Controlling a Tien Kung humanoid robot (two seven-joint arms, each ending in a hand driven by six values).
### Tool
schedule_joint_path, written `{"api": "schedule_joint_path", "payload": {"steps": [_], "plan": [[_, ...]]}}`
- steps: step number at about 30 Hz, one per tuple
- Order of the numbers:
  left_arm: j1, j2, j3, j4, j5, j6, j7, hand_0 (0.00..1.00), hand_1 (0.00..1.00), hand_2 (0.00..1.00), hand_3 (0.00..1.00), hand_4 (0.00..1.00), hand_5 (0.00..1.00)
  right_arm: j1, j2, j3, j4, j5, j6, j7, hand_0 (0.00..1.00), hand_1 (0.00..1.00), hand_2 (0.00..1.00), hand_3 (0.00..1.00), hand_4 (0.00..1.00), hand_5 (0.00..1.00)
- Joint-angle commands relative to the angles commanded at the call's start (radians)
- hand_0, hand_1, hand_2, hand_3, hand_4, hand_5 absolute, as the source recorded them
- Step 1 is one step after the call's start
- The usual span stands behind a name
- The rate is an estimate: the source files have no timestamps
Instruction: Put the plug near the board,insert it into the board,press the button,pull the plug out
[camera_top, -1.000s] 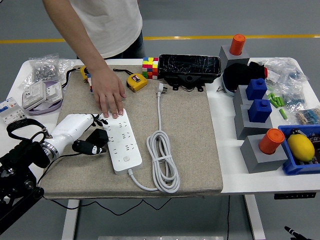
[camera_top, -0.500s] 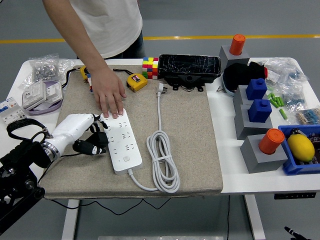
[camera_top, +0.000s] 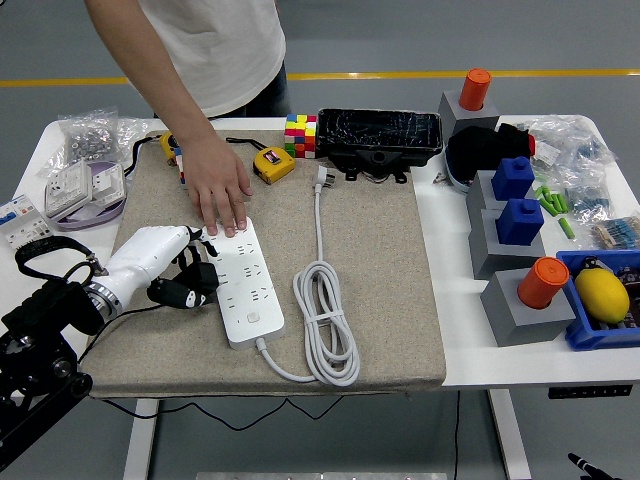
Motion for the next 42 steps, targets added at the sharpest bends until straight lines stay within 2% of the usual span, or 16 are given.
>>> {"api": "schedule_joint_path", "payload": {"steps": [1,9,19,42], "plan": [[-0.002,-0.001,0.003,-0.001,0.000,0.003,-0.003,0.345,0.382,0.418,0.594,0.673,0.002,0.000,0.000,0.000,0.000,0.000,0.000,0.000,0.662,0.670,0.675,0.585,0.998,0.563],[-0.021,-0.009,0.017,0.007,0.007,0.017,-0.006,0.344,0.386,0.419,0.595,0.673,0.002,0.002,0.000,-0.001,0.000,0.002,-0.001,0.002,0.661,0.670,0.675,0.585,0.998,0.563],[-0.033,-0.016,0.021,0.033,0.012,0.009,0.003,0.342,0.384,0.420,0.596,0.675,0.002,0.002,0.000,-0.001,0.002,0.002,0.000,0.002,0.657,0.670,0.675,0.585,0.998,0.562],[-0.032,-0.007,0.018,0.038,0.018,-0.015,0.008,0.340,0.388,0.424,0.597,0.677,0.002,0.004,0.000,0.000,0.006,-0.001,-0.001,0.003,0.658,0.670,0.675,0.586,0.998,0.563]]}}
